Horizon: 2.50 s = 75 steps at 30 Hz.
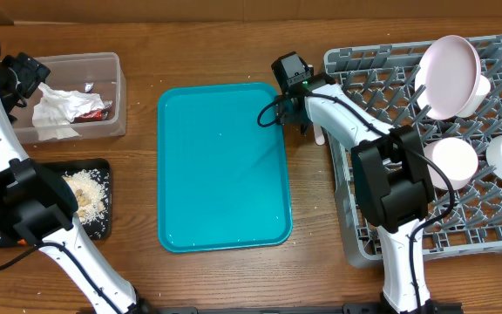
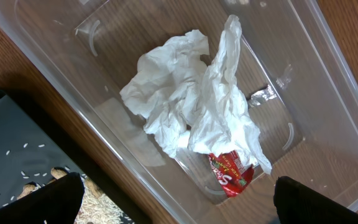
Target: Sort waste into correct bins and load items into the dishwasher rack
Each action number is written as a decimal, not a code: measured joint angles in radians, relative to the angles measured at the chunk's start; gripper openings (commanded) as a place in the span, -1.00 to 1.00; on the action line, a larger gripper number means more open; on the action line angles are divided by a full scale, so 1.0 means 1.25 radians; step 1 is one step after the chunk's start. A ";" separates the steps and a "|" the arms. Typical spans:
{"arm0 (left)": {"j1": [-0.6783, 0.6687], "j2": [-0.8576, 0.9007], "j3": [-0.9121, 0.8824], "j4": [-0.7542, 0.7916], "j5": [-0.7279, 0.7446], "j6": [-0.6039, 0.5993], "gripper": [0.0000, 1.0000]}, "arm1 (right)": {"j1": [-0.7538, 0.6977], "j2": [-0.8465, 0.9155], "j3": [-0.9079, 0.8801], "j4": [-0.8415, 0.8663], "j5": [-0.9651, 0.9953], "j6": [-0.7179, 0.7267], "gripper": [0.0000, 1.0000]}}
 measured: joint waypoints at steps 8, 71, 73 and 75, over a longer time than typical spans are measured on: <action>0.000 0.000 0.000 0.000 0.000 0.000 1.00 | -0.005 -0.003 -0.005 0.003 -0.062 0.029 0.57; 0.000 0.000 0.000 0.000 0.000 0.000 0.99 | 0.005 -0.028 0.057 -0.278 -0.061 -0.034 -0.92; 0.000 0.000 0.000 0.000 0.000 0.000 1.00 | 0.005 -0.030 0.084 -0.295 -0.063 -0.034 -0.92; 0.000 0.000 0.000 0.000 0.000 0.000 1.00 | 0.005 -0.034 0.110 -0.316 -0.064 -0.034 -0.92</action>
